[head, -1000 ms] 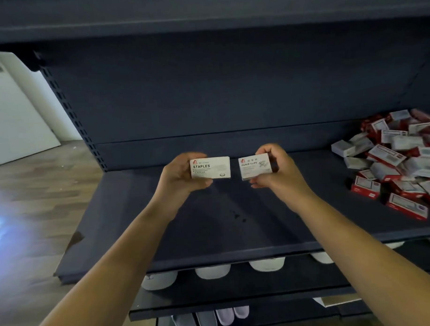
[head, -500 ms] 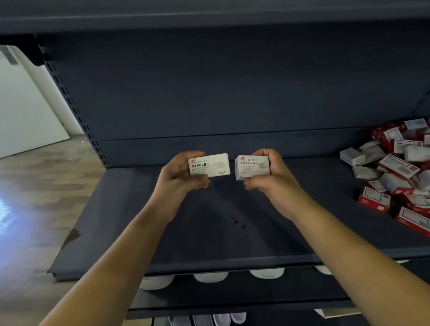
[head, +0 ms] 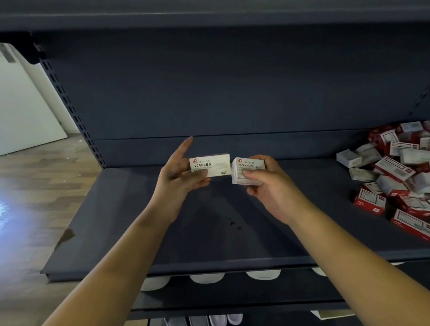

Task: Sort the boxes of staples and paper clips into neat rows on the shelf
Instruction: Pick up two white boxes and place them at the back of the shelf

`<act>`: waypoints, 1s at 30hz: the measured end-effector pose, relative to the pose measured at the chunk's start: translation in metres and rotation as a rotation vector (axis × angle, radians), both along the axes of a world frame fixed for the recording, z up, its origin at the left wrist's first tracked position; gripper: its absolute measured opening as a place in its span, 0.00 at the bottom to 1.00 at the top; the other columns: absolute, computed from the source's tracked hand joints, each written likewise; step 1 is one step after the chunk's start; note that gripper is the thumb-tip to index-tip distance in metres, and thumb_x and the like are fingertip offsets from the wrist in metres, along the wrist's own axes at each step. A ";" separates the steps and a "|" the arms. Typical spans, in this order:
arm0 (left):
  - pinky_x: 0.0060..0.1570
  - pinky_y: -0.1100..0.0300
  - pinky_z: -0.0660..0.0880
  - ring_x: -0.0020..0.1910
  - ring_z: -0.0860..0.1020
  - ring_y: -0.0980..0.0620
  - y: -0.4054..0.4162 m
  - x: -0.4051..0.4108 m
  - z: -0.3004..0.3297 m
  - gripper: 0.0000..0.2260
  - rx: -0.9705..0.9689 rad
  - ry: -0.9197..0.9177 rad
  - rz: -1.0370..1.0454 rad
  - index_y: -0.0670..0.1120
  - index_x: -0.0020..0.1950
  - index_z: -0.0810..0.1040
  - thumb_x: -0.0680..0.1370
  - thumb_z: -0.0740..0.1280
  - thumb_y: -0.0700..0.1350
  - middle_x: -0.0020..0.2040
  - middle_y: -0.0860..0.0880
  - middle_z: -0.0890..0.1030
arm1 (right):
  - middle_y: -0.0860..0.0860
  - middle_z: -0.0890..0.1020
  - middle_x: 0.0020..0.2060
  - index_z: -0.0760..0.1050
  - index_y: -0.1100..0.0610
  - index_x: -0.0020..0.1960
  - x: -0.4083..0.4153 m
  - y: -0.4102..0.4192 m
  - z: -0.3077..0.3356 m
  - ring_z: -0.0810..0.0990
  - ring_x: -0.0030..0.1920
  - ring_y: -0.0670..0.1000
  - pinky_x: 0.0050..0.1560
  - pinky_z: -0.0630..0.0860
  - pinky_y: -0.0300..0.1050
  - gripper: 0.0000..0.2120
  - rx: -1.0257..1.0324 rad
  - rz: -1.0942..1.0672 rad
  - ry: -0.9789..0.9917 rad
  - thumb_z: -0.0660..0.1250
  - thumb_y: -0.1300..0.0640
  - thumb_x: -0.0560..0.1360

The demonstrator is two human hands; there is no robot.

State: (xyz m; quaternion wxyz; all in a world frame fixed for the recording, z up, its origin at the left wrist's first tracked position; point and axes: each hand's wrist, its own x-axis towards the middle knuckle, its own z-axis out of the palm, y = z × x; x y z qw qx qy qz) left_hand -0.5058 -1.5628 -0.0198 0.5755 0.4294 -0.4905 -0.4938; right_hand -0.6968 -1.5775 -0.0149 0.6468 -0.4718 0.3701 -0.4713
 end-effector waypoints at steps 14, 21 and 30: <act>0.48 0.63 0.76 0.46 0.80 0.53 0.007 0.005 0.000 0.12 -0.076 -0.114 0.003 0.44 0.48 0.79 0.72 0.67 0.29 0.42 0.51 0.82 | 0.50 0.83 0.42 0.78 0.55 0.48 -0.002 0.009 0.001 0.82 0.45 0.47 0.47 0.79 0.41 0.20 -0.137 -0.060 0.088 0.67 0.77 0.65; 0.46 0.65 0.76 0.44 0.79 0.55 0.008 0.002 0.001 0.12 -0.092 -0.116 0.000 0.44 0.48 0.78 0.72 0.67 0.29 0.42 0.52 0.82 | 0.48 0.81 0.43 0.77 0.53 0.48 -0.002 0.012 0.002 0.81 0.45 0.45 0.44 0.77 0.37 0.19 -0.183 -0.031 0.073 0.67 0.75 0.67; 0.39 0.63 0.75 0.38 0.78 0.57 0.007 0.003 0.003 0.11 -0.088 -0.103 -0.006 0.46 0.50 0.77 0.73 0.67 0.32 0.40 0.54 0.82 | 0.53 0.83 0.48 0.74 0.51 0.53 0.000 0.013 0.004 0.82 0.38 0.52 0.28 0.70 0.39 0.15 -0.146 0.008 0.080 0.68 0.65 0.71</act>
